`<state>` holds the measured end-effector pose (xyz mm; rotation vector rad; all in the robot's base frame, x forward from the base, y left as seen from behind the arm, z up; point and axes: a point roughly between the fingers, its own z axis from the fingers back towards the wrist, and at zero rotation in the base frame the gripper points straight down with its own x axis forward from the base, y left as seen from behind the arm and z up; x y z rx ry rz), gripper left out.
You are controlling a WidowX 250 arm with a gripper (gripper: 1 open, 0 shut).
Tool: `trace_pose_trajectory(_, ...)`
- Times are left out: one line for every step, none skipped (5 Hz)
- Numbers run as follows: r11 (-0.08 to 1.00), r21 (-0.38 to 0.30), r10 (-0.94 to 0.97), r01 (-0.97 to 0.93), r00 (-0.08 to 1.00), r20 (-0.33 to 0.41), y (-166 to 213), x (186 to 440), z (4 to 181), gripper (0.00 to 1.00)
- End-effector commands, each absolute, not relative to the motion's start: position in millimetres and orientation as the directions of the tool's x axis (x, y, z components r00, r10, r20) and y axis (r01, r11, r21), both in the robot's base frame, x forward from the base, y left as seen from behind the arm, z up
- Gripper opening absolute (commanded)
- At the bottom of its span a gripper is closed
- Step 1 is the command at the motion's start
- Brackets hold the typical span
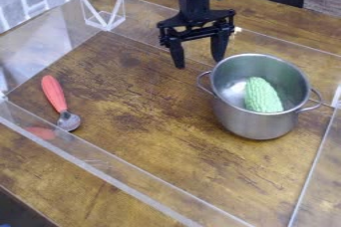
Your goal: Remove the green object from the silver pot and put it on the table
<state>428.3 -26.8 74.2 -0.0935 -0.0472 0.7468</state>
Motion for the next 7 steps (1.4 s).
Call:
trace_pose_trajectory(0.747, -0.16, 0.658, -0.645, 0.752, 0.04, -49.2, 435.5, 99.3, 1.0)
trace_pose_trajectory(0.747, -0.163, 0.656, -0.645, 0.754, 0.027, -59.3, 435.8, 98.4, 1.0)
trace_pose_trajectory(0.745, -0.162, 0.658, -0.647, 0.753, 0.017, -66.4, 436.1, 95.5, 1.0)
trace_pose_trajectory(0.744, -0.157, 0.659, -0.649, 0.752, 0.012, -70.4, 436.7, 90.8, 1.0)
trace_pose_trajectory(0.742, -0.152, 0.661, -0.653, 0.75, 0.007, -71.8, 437.4, 86.0, 1.0)
trace_pose_trajectory(0.741, -0.149, 0.663, -0.655, 0.749, 0.003, -72.6, 437.9, 82.1, 0.0)
trace_pose_trajectory(0.74, -0.149, 0.664, -0.656, 0.748, 0.001, -73.5, 437.0, 83.8, 0.0)
